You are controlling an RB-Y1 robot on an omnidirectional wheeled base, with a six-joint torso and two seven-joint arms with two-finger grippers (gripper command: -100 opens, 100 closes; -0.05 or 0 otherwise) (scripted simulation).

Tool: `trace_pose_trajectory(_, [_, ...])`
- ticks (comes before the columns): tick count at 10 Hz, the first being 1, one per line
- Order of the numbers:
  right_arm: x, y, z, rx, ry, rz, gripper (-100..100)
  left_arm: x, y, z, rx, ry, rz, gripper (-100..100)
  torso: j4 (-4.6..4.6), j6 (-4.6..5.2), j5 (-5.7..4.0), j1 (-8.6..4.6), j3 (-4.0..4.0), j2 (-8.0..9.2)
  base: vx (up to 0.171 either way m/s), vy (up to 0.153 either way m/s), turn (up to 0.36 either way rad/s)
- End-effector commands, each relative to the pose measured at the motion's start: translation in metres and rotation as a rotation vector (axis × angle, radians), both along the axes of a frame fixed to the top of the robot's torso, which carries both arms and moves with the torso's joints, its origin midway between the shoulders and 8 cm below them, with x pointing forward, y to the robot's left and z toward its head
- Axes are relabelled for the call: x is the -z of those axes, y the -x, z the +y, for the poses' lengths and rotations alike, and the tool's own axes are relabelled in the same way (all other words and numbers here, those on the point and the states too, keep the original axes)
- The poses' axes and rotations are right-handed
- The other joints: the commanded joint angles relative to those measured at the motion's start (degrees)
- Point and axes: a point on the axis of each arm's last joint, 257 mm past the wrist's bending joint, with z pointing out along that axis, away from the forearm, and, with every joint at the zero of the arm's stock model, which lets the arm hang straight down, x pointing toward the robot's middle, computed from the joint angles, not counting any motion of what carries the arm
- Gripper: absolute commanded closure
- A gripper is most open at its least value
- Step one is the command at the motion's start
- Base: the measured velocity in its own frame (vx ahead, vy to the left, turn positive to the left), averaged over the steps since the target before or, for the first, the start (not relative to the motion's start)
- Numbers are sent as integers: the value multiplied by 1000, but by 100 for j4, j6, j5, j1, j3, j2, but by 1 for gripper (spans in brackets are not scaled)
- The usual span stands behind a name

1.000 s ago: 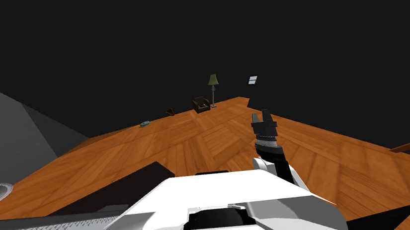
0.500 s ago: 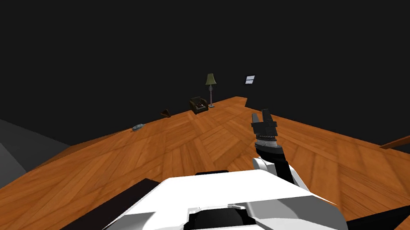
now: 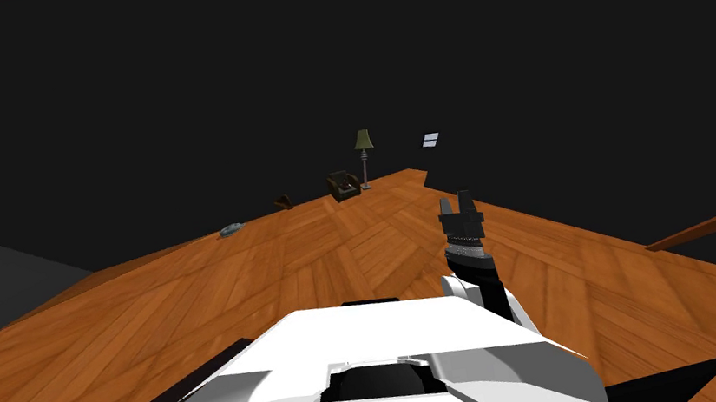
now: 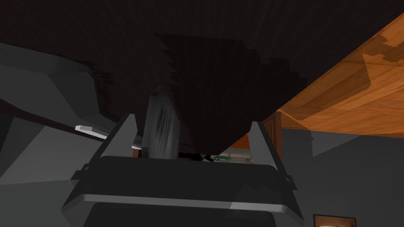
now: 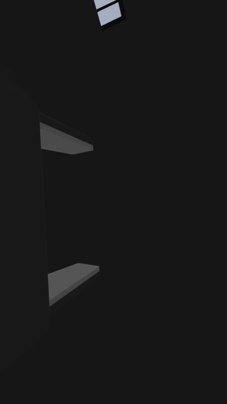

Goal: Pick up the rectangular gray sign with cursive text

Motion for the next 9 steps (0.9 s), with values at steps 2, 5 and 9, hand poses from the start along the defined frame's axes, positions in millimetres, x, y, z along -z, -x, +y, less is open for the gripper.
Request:
trace_pose_trajectory(2, [0, 0, 0, 0, 0, 0, 0, -15, 33, 2, -60, -21, 45, -100, 1, -1, 1, 1, 3, 6, 134, 76, -66])
trace_pose_trajectory(5, [0, 0, 0, 0, 0, 0, 0, -17, 50, -6, -88, -18, 68, -100, -7, 97, -46, 75, -21, -30, 69, 32, -25])
trace_pose_trajectory(9, [0, 0, 0, 0, 0, 0, 0, 0, 26, 1, -98, -25, 49, -100, 0, 103, -42, 85, -5, -1, -78, -7, 10])
